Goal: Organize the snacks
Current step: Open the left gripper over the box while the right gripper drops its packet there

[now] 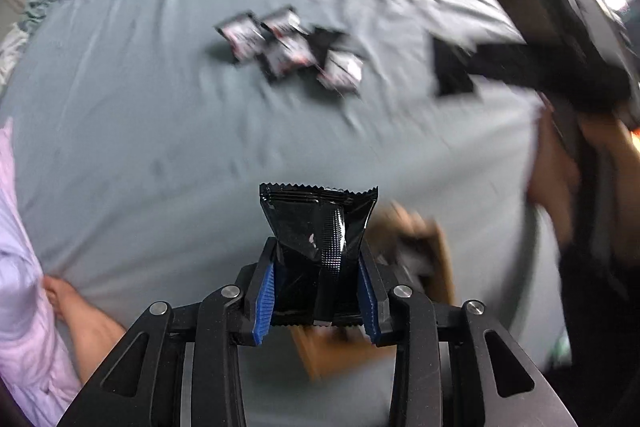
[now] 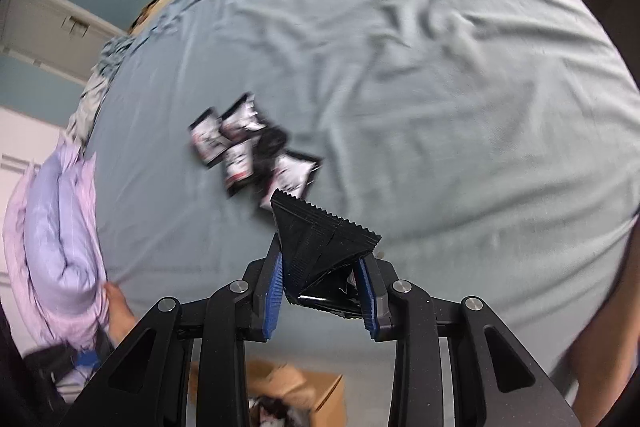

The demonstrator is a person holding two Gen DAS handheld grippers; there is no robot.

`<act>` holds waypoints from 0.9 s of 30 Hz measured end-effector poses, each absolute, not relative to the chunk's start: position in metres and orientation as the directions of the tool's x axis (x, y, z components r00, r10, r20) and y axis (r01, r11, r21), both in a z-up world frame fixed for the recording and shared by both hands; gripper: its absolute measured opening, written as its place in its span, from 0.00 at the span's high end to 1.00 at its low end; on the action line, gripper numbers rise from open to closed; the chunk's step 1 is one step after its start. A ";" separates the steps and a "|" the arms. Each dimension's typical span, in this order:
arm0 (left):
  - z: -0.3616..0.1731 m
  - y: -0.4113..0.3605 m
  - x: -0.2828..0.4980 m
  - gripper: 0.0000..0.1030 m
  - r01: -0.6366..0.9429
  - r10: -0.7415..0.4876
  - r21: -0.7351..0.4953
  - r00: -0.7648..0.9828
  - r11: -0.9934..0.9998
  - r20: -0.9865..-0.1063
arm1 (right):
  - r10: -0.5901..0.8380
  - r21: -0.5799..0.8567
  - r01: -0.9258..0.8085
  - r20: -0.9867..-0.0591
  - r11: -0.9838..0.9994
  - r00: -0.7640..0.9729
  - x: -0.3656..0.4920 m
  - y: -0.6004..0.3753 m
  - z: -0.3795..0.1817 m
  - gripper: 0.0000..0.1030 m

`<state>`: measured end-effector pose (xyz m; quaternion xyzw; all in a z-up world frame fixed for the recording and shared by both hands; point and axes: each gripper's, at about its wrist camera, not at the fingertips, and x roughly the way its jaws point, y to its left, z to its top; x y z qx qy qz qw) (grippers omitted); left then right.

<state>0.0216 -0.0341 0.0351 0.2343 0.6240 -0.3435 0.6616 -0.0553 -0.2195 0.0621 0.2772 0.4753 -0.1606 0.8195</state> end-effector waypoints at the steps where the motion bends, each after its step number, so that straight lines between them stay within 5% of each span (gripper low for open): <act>1: 0.034 -0.028 0.010 0.64 0.758 -0.180 -0.160 -0.057 0.632 -0.982 | 0.010 0.309 0.517 -0.865 0.798 0.501 -0.058 -0.211 0.068 0.70; 4: 0.027 -0.018 -0.014 0.56 0.788 -0.193 -0.191 -0.093 0.585 -0.977 | 0.011 0.308 0.474 -0.847 0.825 0.532 -0.069 -0.186 0.096 0.71; 9: 0.040 -0.014 -0.017 0.15 0.829 -0.149 -0.053 0.037 0.557 -0.988 | 0.044 0.299 0.386 -0.836 0.873 0.547 -0.087 -0.144 0.130 0.70; 18: 0.047 0.012 0.045 0.15 0.755 -0.166 -0.001 0.143 0.656 -0.976 | 0.162 0.289 0.336 -0.920 0.897 0.358 -0.110 -0.087 0.126 0.70; 24: 0.023 0.040 0.067 0.15 0.631 -0.195 -0.152 0.000 0.761 -0.981 | 0.199 0.252 0.281 -0.958 0.926 0.205 -0.096 -0.055 0.106 0.70; 27: 0.012 0.039 0.054 0.15 0.664 -0.155 -0.122 -0.010 0.738 -0.988 | 0.180 0.215 0.271 -0.972 0.938 0.150 -0.088 -0.052 0.097 0.69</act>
